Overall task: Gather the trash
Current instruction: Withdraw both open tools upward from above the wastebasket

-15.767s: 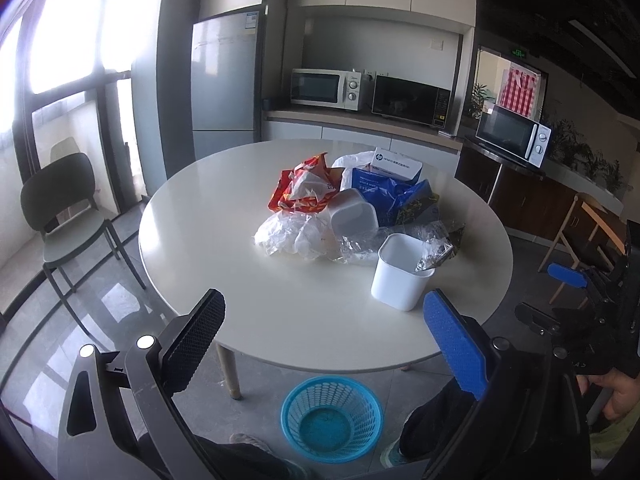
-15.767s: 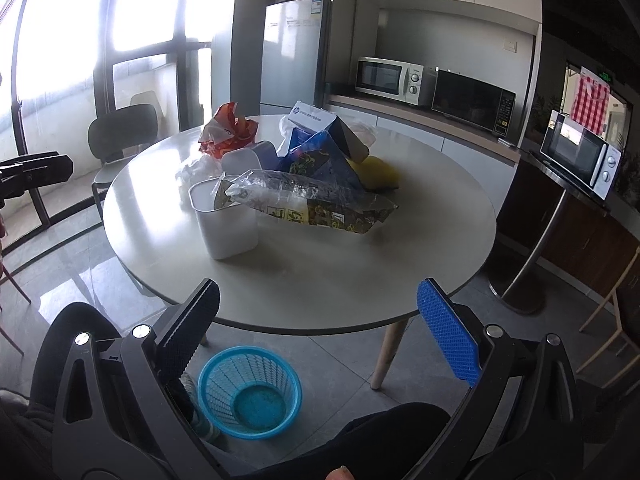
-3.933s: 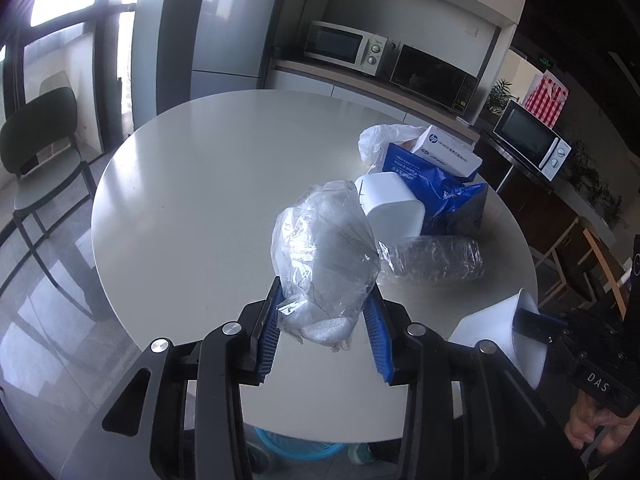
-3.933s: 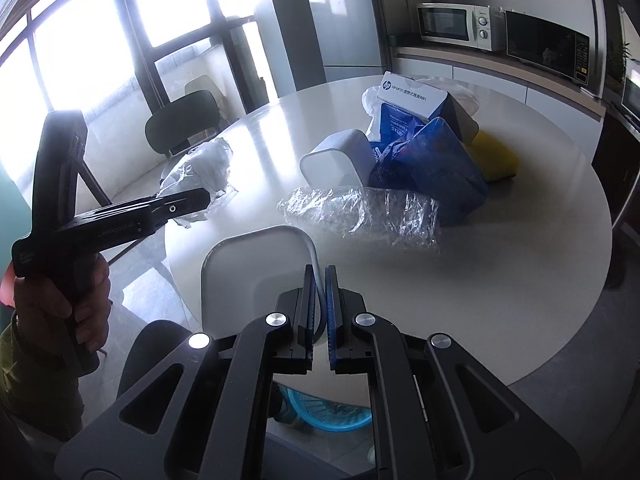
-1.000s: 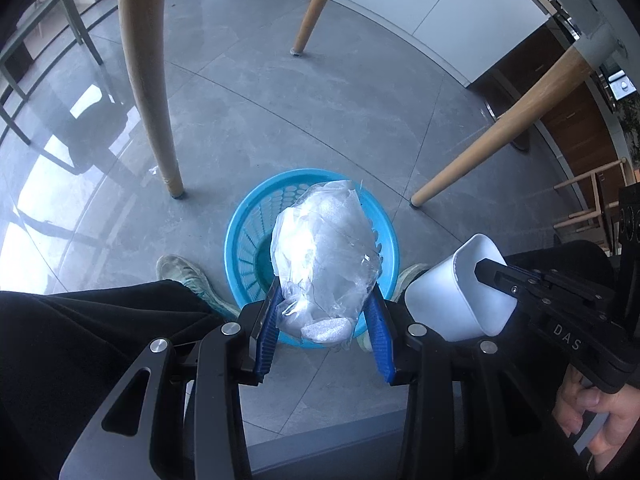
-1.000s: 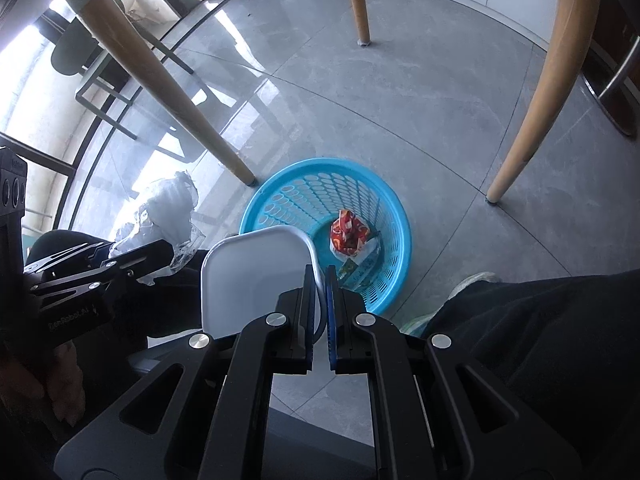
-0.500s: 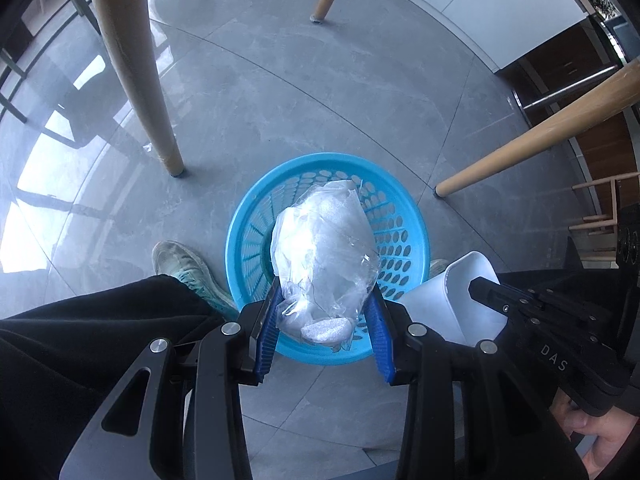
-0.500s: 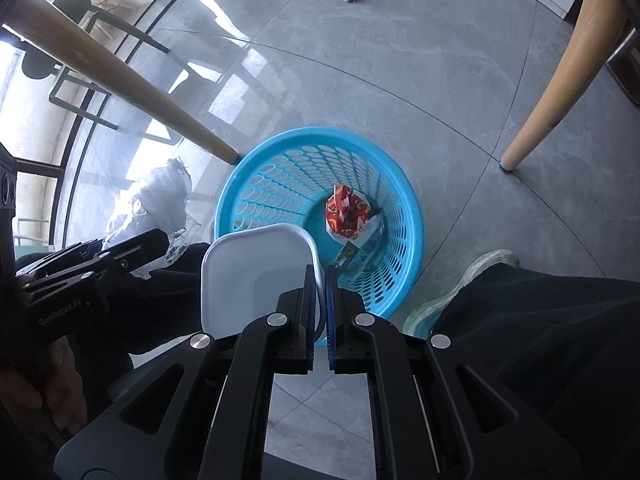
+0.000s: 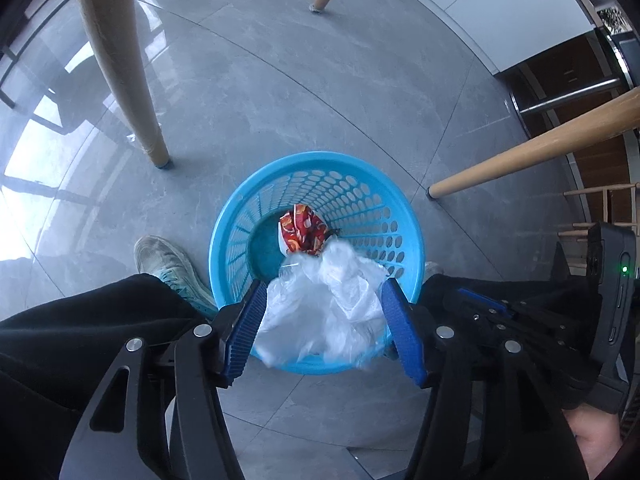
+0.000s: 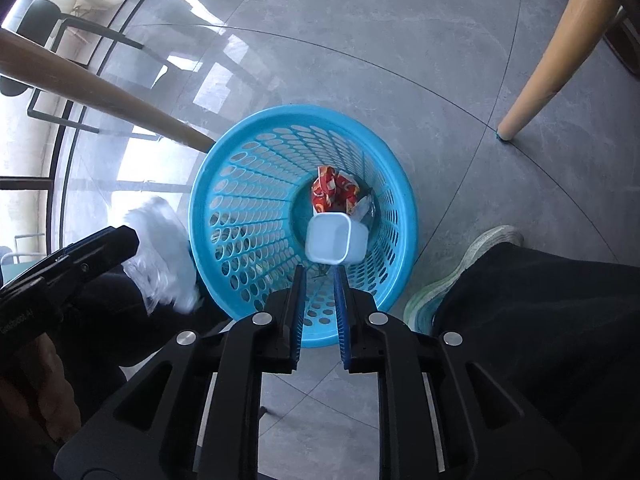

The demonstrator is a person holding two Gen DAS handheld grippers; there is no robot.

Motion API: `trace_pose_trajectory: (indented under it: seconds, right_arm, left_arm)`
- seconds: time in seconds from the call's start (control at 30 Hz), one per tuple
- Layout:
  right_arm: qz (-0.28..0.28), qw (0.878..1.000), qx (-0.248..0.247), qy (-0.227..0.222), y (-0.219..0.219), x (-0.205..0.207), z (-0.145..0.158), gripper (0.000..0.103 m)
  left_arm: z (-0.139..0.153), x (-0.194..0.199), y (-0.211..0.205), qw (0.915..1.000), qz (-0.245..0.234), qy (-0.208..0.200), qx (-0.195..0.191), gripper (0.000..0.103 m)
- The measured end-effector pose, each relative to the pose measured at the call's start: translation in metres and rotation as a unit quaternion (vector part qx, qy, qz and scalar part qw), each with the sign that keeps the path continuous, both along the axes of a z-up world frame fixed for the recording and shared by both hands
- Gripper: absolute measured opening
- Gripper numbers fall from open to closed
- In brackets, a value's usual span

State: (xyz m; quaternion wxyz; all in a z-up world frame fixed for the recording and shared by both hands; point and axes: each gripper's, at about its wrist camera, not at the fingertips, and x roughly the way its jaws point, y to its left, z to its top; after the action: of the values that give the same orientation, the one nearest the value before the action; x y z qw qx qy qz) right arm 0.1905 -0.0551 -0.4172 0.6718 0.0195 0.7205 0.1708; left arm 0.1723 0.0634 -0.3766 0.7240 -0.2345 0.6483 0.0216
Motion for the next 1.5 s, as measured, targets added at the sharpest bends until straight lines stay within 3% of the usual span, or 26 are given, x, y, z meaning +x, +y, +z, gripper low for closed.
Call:
trace_pose_trajectory:
  seconds: [0.43, 0.7, 0.93, 1.07, 1.23, 1.5]
  right_arm:
    - [0.016, 0.999, 0.0, -0.031, 0.002, -0.006, 0.021, 0.032]
    - [0.023, 0.999, -0.002, -0.049, -0.001, -0.011, 0.039, 0.033]
    - [0.052, 0.995, -0.012, -0.082, 0.005, -0.023, 0.065, 0.04]
    - [0.061, 0.994, -0.001, -0.091, 0.002, -0.032, 0.085, 0.046]
    - [0.075, 0.99, 0.012, -0.117, -0.004, -0.05, 0.117, 0.054]
    - [0.084, 0.986, 0.002, -0.146, -0.018, -0.066, 0.141, 0.065]
  left_arm:
    - [0.009, -0.003, 0.004, 0.9997, 0.015, -0.014, 0.011, 0.06]
    - [0.019, -0.008, 0.0, 0.9988, 0.004, -0.02, 0.045, 0.06]
    - [0.034, -0.018, -0.002, 0.9977, -0.001, -0.027, 0.062, 0.069]
    - [0.038, -0.028, -0.004, 0.9979, 0.001, -0.01, 0.063, 0.072]
    - [0.062, -0.045, -0.007, 0.9969, 0.003, -0.039, 0.068, 0.077]
    - [0.085, -0.06, -0.015, 0.994, -0.008, -0.066, 0.087, 0.083]
